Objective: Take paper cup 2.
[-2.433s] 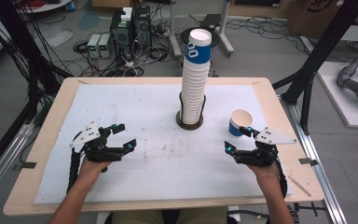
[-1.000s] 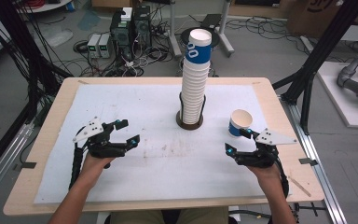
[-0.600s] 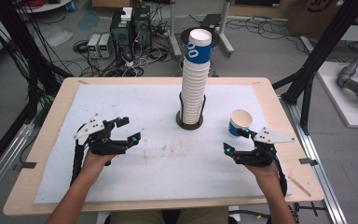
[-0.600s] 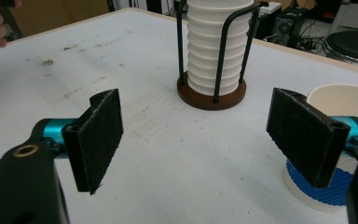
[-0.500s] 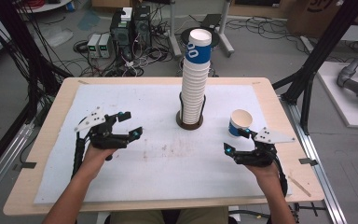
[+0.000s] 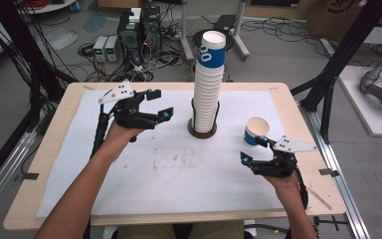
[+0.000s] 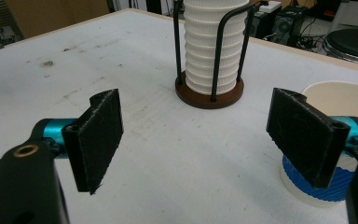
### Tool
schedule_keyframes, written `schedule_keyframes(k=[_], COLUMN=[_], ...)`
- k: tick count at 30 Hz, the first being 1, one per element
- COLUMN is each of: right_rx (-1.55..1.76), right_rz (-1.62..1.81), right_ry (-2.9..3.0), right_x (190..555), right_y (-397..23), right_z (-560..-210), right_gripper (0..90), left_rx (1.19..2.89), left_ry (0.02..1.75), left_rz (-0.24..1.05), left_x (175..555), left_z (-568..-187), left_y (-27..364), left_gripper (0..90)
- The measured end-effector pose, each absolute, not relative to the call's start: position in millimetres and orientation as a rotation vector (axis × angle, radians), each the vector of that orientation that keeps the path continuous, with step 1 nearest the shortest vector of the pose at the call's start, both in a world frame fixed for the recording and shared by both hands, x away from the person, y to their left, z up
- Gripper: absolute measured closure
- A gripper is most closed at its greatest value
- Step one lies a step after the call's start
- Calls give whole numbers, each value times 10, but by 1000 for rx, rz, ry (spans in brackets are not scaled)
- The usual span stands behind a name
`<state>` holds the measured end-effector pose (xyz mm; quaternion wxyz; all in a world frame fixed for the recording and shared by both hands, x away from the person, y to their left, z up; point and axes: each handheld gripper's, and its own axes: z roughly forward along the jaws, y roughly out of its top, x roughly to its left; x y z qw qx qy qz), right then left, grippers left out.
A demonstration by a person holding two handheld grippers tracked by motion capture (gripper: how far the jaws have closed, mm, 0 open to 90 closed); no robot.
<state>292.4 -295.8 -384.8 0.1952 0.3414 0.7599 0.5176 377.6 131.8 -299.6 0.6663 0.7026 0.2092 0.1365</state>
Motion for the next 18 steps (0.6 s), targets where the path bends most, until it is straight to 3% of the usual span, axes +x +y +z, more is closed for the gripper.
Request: schedule_keyframes(k=[18], right_rx=[956], right_rz=[1462], right_ry=[2131], right_x=[2929], right_y=[-2983], right_z=[-3840], right_gripper=[189], left_rx=[1632], left_ry=[399], left_rz=[295], left_x=[4203], left_z=[-2382], left_y=[853], left_gripper=[160])
